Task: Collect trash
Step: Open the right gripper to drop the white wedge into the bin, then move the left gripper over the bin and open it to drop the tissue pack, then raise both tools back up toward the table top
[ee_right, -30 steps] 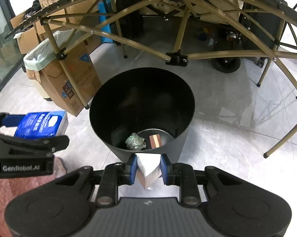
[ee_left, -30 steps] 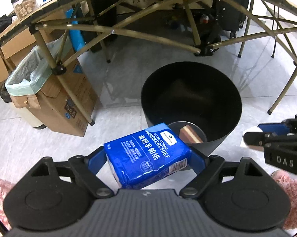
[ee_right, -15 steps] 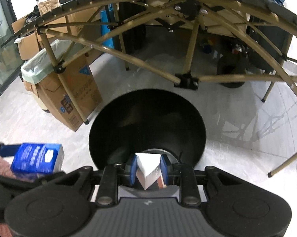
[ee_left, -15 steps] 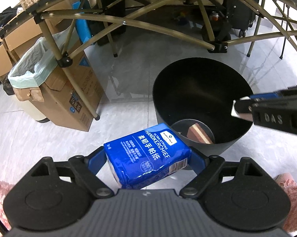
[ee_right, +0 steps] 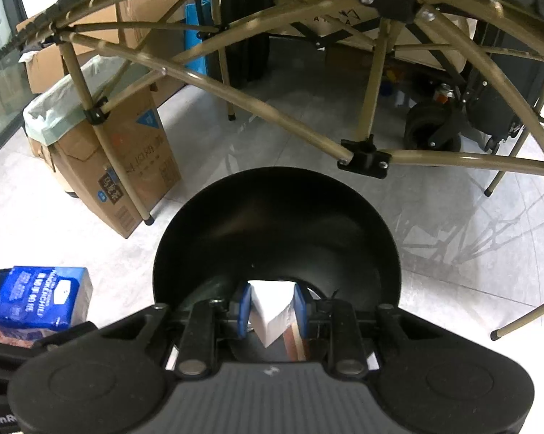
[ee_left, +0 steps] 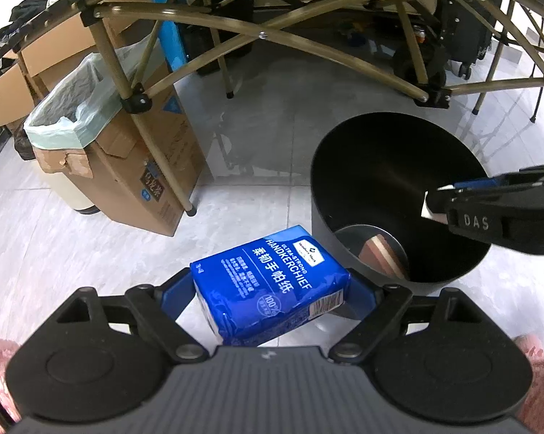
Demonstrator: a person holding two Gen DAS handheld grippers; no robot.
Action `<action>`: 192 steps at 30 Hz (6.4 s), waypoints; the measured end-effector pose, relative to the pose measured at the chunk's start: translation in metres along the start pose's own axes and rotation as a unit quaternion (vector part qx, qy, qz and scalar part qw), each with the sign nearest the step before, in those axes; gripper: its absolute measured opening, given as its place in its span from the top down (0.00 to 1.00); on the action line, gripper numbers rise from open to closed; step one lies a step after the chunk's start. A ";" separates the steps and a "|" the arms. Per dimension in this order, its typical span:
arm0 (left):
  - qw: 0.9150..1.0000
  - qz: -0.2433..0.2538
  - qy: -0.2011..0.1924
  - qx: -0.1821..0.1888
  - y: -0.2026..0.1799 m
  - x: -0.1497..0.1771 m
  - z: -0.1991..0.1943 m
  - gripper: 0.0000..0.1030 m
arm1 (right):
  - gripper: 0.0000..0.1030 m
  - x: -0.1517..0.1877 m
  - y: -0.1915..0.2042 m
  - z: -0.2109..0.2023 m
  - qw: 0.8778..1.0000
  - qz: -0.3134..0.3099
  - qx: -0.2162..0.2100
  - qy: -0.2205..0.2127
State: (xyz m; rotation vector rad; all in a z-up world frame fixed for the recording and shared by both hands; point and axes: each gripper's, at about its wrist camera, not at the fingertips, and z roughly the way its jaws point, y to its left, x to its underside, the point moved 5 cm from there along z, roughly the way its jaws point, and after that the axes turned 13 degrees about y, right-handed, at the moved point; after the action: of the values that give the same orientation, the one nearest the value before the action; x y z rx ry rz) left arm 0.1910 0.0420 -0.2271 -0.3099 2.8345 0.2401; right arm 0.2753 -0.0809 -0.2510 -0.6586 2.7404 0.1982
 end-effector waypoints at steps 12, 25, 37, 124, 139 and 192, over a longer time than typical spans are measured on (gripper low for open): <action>1.000 -0.007 0.001 -0.003 0.004 -0.002 0.001 0.15 | 0.19 -0.001 -0.003 0.013 1.000 0.004 0.016 0.019; 1.000 -0.002 0.003 -0.005 0.002 -0.003 0.002 0.15 | 0.00 0.001 -0.012 0.007 0.999 0.015 0.031 0.021; 1.000 0.013 -0.005 -0.005 -0.008 -0.008 -0.001 0.15 | 0.00 0.005 -0.030 -0.002 0.998 0.035 0.041 0.020; 0.989 0.101 0.095 0.043 -0.127 -0.069 0.044 0.00 | 0.00 0.022 -0.161 -0.054 0.976 0.187 0.111 -0.031; 0.987 0.104 0.116 0.042 -0.127 -0.064 0.045 0.00 | 0.00 0.021 -0.156 -0.051 0.977 0.178 0.112 -0.025; 0.979 0.016 -0.191 0.069 -0.044 -0.076 -0.121 0.00 | 0.00 -0.012 -0.090 -0.218 0.950 0.094 0.051 -0.294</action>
State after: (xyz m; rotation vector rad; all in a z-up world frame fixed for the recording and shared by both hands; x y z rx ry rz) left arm 0.2414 -0.0098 -0.0964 -0.1664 2.4613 0.0951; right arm 0.2687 -0.2003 -0.0470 -0.2501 2.2115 0.2459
